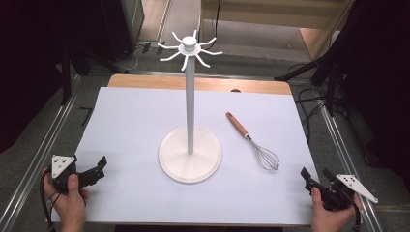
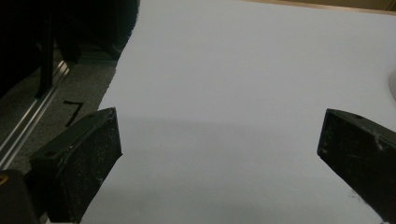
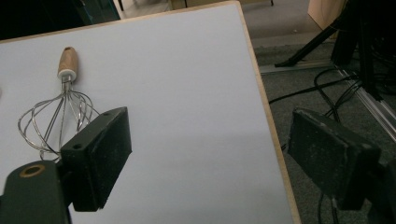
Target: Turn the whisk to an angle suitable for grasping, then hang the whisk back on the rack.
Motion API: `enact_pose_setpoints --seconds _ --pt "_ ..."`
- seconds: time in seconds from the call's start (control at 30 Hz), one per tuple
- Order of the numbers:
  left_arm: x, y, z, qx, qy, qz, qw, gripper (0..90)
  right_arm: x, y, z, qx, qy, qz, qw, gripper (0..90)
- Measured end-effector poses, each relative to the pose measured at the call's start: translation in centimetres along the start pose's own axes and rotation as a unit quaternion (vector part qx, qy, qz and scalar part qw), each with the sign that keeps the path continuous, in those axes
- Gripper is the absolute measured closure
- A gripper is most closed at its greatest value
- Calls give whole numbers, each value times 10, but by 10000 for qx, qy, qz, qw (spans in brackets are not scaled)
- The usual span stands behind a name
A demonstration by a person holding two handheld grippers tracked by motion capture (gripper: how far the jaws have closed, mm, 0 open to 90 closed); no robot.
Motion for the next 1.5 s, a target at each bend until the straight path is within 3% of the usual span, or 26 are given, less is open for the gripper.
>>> enact_pose_setpoints --seconds 0.1,0.17,0.33,0.43,0.47,0.53,0.63,0.7,0.77,0.87,1.0,1.17,1.5 --pt "0 0 0 20 31 14 10000 2 1 0 -1 -57 -1 -15 10000 189" --pt "0 -1 -1 40 97 -32 9999 2 2 -2 1 23 -56 -100 9999 317" --pt "0 0 -2 59 102 -1 9999 2 5 0 5 91 -240 -98 9996 384" --pt "0 0 -2 45 86 7 10000 2 6 2 10 328 -363 48 9988 394" --pt "0 0 -2 34 78 11 10000 2 6 2 10 328 -363 48 9988 394" --pt "0 0 -1 10 67 0 10000 2 9 4 15 344 -622 147 9974 354" --pt "0 0 -1 16 56 -7 10000 2 12 4 16 213 -733 104 9970 359" --pt "0 0 -1 19 69 -8 10000 2 13 2 18 258 -691 166 9971 355" --pt "0 0 -1 11 59 -21 10000 2 13 -1 27 646 -625 330 9954 327" --pt "0 -1 -1 -7 24 -30 10000 2 14 -2 32 754 -672 436 9939 311" --pt "0 0 0 -31 -21 -31 10000 2 17 -6 43 1061 -687 683 9896 330" --pt "0 0 1 -53 -67 -4 10000 2 22 -9 51 1166 -768 829 9867 344" --pt "1 -2 1 -97 -111 -111 9998 2 24 -6 50 1057 -1025 1121 9827 325"
Point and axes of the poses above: each handheld gripper's, and its own axes: y roughly forward along the jaws, x roughly out of its top, z roughly to its left, the point moved 9 cm from there along y, roughly forward along the jaws, and after that the axes turned 5 degrees about z, right-handed, at the moved point
